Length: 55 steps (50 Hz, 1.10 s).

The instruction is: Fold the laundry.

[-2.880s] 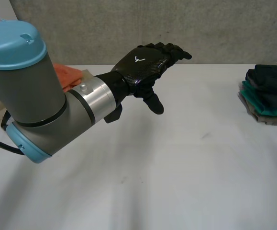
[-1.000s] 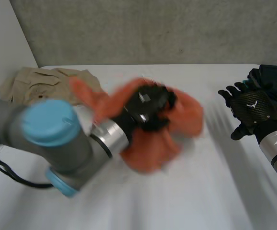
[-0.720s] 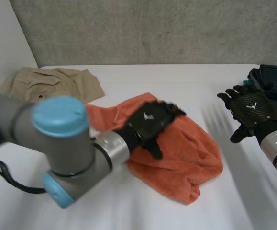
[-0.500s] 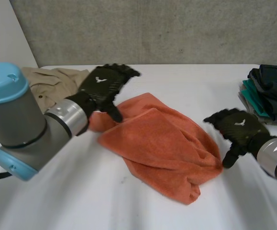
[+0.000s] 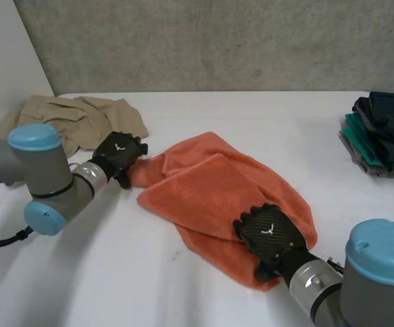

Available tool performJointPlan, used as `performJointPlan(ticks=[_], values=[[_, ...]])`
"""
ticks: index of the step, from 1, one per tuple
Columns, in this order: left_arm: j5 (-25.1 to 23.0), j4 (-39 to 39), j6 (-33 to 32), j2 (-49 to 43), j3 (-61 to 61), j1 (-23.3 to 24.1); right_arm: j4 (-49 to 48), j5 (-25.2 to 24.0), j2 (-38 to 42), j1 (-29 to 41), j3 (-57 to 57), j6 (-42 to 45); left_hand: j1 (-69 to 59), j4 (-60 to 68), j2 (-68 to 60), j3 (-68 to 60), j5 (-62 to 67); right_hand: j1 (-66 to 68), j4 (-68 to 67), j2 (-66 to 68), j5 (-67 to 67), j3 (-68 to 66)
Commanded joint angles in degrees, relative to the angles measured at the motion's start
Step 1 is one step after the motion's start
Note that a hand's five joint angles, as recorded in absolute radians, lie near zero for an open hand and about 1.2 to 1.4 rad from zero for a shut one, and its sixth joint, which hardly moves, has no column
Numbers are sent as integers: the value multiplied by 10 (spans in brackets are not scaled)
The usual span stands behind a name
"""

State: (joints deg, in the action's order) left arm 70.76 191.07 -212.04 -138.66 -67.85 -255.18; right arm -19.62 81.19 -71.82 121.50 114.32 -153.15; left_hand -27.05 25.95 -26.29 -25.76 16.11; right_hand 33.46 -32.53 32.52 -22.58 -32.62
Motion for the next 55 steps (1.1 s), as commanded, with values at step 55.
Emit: performJointPlan(ticks=[55], values=[[81, 11, 123, 415, -299, 81, 242, -39, -155, -156, -81, -88, -529, 541, -537, -542, 539, -195, 186, -186, 186, 187]])
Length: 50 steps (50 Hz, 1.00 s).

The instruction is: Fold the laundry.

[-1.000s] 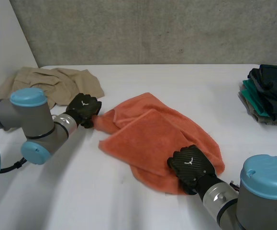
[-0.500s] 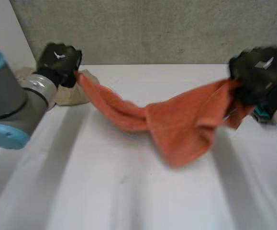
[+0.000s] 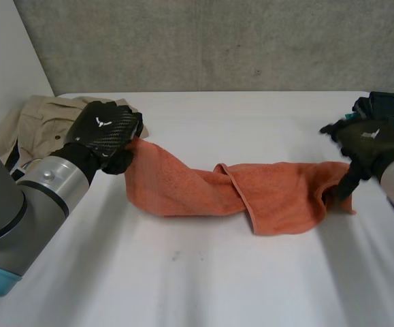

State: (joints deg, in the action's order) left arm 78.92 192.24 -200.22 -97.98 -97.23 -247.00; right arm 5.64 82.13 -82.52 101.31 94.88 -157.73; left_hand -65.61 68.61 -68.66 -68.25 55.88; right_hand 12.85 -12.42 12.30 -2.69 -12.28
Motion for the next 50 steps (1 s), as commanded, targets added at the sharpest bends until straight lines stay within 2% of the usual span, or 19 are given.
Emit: performJointPlan(ticks=[1, 5, 6, 13, 17, 18, 20, 21, 24, 27, 29, 32, 33, 36, 37, 40, 44, 47, 50], values=[[-2, 0, 5, 9, -5, -1, -17, -48, -46, 55, 123, -56, -144, 114, -113, -117, 141, 11, -15, 17, -13, -17], [-2, 1, 5, 9, -7, 1, -90, -36, -8, 98, 143, -102, -144, 114, -113, -117, 141, 13, -17, 18, -14, -18], [-2, 1, 5, 9, -7, 1, -125, -24, 25, 114, 144, -112, -144, 114, -113, -117, 141, 19, -24, 25, -21, -25], [0, 2, 5, 9, -9, 5, -222, 41, 143, 160, 104, -108, -144, 114, -113, -117, 141, 83, -87, 89, -85, -89], [2, 2, 6, 10, -9, 4, -235, 58, 217, 170, 59, -96, -144, 114, -113, -117, 141, 181, -185, 186, -182, -186], [2, 2, 6, 10, -9, 4, -242, 66, 238, 170, 46, -87, -144, 114, -113, -117, 141, 326, -330, 331, -327, -331], [4, 2, 6, 11, -9, 4, -246, 67, 238, 164, 41, -80, -144, 114, -113, -117, 141, 613, -618, 619, -615, -619], [4, 2, 6, 13, -9, 4, -256, 66, 232, 159, 41, -81, -144, 114, -113, -117, 141, 671, -675, 676, -673, -677], [8, 1, 5, 26, -8, 3, -270, 61, 201, 151, 49, -77, -144, 114, -113, -117, 141, 672, -676, 677, -673, -677], [18, 1, 4, 52, -4, -2, -259, 59, 107, 140, 54, -65, -144, 114, -113, -117, 141, 672, -676, 677, -673, -677], [24, 1, 3, 67, 0, -4, -230, 54, 26, 118, 46, -45, -144, 114, -113, -117, 141, 672, -676, 677, -673, -677], [33, 2, -3, 102, 11, -16, -167, 37, -37, 76, 16, -14, -144, 114, -113, -117, 141, 672, -676, 677, -673, -677], [33, 1, -3, 111, 14, -22, -108, 18, -64, 46, -17, 12, -144, 114, -113, -117, 141, 672, -676, 677, -673, -677], [31, 0, -3, 139, 29, -52, -6, -20, -84, 2, -73, 50, -144, 114, -113, -117, 141, 672, -676, 677, -673, -677], [29, 0, -3, 144, 32, -61, 57, -47, -85, -26, -112, 71, -144, 114, -113, -117, 141, 672, -676, 677, -673, -677], [27, -11, -3, 151, 39, -97, 137, -82, -87, -65, -154, 102, -144, 114, -113, -117, 141, 672, -676, 677, -673, -677], [26, -34, -16, 143, 35, -107, 244, -123, -59, -108, -183, 175, -144, 114, -113, -117, 141, 672, -676, 677, -673, -677], [19, -65, -43, 114, 40, -107, 256, -119, -31, -101, -184, 204, -144, 114, -113, -117, 141, 672, -676, 677, -673, -677], [12, -78, -109, 30, 62, -105, 253, -92, 28, -62, -192, 235, -144, 114, -113, -117, 141, 672, -676, 677, -673, -677]])
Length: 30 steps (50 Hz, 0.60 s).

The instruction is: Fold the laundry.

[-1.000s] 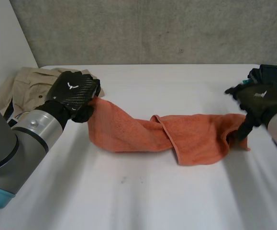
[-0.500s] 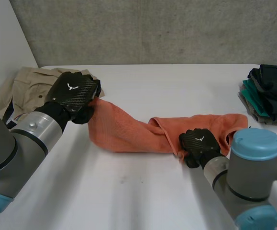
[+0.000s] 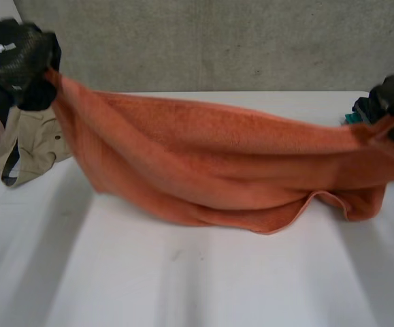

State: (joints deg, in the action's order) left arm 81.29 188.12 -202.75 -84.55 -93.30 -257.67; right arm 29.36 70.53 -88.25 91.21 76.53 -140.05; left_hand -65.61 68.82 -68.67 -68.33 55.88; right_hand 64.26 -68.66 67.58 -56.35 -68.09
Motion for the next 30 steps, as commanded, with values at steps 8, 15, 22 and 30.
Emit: performJointPlan(ticks=[8, 15, 22, 30], values=[[13, 17, -189, -329, 302, 43, -242, 195, 243, 118, -190, 52, -144, 112, -113, -117, 141, 157, -113, 124, -136, -119], [53, 247, -165, -353, 434, 44, -575, 188, 238, 121, -216, 44, -144, 112, -113, -117, 141, 157, -113, 124, -136, -119], [67, 288, -121, -343, 377, 45, -621, 133, 230, 114, -166, 16, -144, 112, -113, -117, 141, 157, -113, 124, -136, -119], [64, 270, -93, -317, 212, 44, -537, 58, 230, 86, -76, -9, -144, 112, -113, -117, 141, 157, -113, 124, -136, -119]])
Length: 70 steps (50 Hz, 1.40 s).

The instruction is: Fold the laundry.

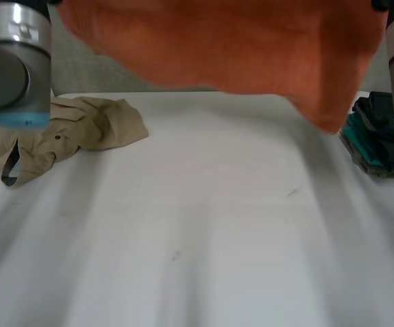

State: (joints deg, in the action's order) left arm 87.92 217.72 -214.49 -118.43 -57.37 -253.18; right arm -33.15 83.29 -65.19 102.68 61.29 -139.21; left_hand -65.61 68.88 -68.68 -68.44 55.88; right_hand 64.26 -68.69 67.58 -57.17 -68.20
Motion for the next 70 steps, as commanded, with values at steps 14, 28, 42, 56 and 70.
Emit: performJointPlan(ticks=[14, 28, 42, 56, 70], values=[[-39, -17, 35, 30, -389, -2, 303, -168, 62, -66, 237, -28, -144, 111, -113, -116, 141, 157, -113, 124, -128, -118], [-37, -17, 49, 61, -419, -2, 310, -116, 59, -77, 271, -246, -144, 111, -113, -116, 141, -264, 308, -297, 293, 304], [-37, -17, 83, 70, -425, -2, 304, -106, 82, -71, 278, -238, -144, 111, -113, -116, 141, -300, 344, -333, 329, 339], [-35, -20, 83, 72, -413, -5, 241, -48, 132, -72, 232, -149, -144, 111, -113, -116, 141, 156, -112, 123, -127, -116], [-29, -95, 102, 257, -391, -16, 266, -31, -46, -78, 229, -163, -144, 111, -113, -116, 141, 157, -113, 124, -128, -118]])
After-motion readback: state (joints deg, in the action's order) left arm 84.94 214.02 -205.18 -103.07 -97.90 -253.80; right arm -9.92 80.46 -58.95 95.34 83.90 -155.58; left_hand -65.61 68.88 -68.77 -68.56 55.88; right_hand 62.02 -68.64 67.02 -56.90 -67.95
